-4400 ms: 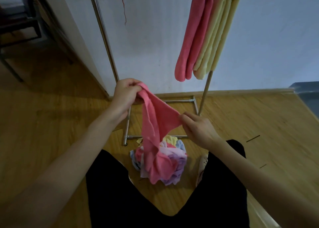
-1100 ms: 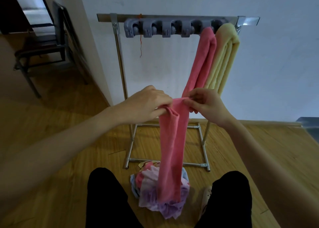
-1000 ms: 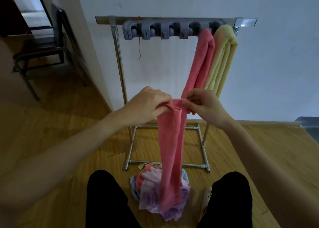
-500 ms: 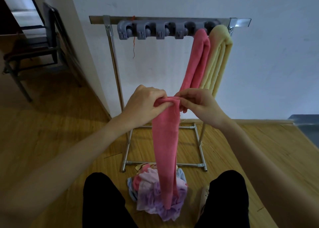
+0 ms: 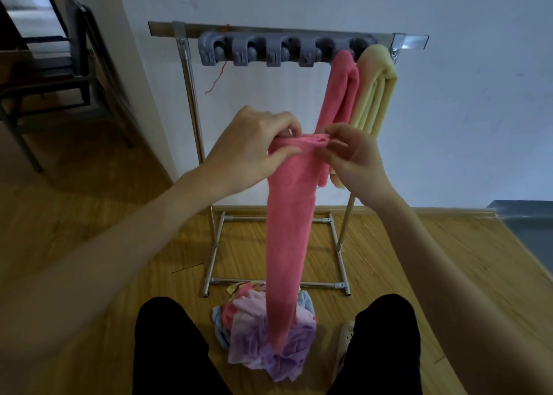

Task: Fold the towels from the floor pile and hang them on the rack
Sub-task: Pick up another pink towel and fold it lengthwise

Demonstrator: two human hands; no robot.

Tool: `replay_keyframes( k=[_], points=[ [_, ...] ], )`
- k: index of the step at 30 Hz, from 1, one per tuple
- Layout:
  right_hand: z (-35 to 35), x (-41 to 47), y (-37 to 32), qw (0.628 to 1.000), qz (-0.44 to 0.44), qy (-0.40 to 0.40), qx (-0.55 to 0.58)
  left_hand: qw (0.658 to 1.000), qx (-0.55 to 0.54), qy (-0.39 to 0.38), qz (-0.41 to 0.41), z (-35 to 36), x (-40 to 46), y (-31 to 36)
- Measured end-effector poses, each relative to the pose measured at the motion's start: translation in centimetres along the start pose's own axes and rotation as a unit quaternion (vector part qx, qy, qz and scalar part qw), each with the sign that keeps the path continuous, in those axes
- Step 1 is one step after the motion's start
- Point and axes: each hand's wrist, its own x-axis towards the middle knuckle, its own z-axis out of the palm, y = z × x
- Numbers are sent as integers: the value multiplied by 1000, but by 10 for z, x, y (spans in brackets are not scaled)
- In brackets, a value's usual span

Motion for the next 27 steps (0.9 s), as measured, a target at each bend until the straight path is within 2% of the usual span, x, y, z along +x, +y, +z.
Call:
replay_keyframes(
  k=[4, 7, 10, 13, 16, 19, 24, 27],
  points=[
    [11, 0, 3, 999, 25, 37, 8, 998, -37, 44, -23, 14, -16, -7],
    [17, -4, 8, 996, 56, 63, 29, 978, -127, 78, -144, 44, -49, -17],
    [19, -10, 15, 994, 77, 77, 31, 929, -253, -32, -270, 83, -93, -28],
    [19, -15, 18, 992, 91, 77, 49, 870, -346, -107, -334, 125, -128, -37],
    [17, -16, 18, 988, 101, 86, 80, 851, -325, -156, -383, 156, -140, -39],
    [10, -15, 19, 983, 109, 116, 87, 834, -319, -216, -395, 187, -150, -37],
    [-14, -23, 39, 951, 159, 258, 69, 810, -347, -204, -426, 216, -163, -33],
    [-30, -43, 72, 919, 229, 316, 59, 787, -369, -191, -456, 213, -162, -35]
  ],
)
